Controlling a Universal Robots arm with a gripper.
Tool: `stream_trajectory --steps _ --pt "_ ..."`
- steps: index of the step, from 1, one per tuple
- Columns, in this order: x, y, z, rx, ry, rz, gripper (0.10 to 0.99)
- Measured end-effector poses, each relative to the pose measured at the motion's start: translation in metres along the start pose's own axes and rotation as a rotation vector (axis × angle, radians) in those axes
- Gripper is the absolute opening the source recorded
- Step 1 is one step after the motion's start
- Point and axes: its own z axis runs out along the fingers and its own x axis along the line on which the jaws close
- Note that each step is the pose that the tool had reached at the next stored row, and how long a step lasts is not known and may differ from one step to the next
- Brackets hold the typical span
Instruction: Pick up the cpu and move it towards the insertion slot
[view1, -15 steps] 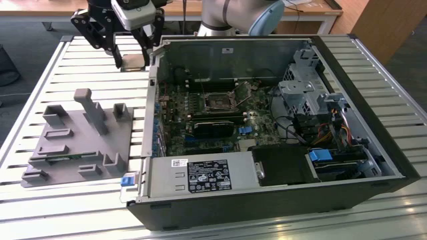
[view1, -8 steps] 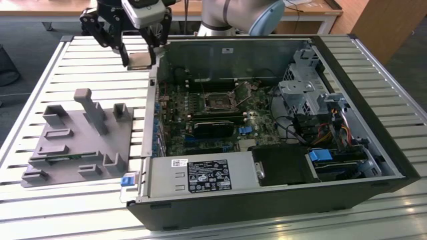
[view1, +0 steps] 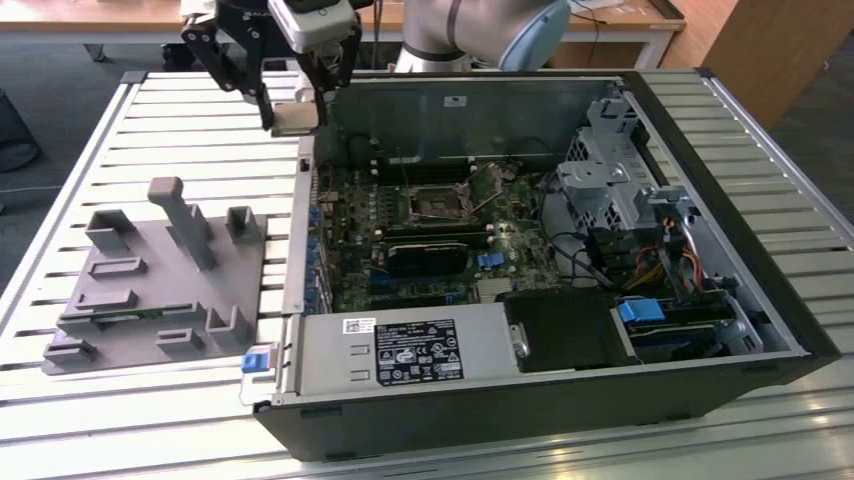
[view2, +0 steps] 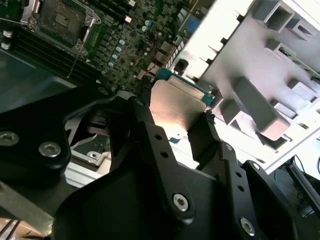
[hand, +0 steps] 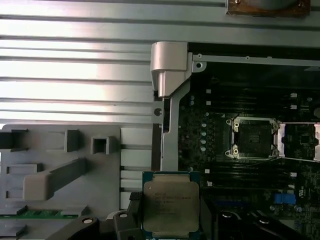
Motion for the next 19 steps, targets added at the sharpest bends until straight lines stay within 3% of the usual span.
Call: stream_trajectory --steps 19 --pt "-0.0307 0.0098 0.0007 0.000 0.0001 0.000 0.541"
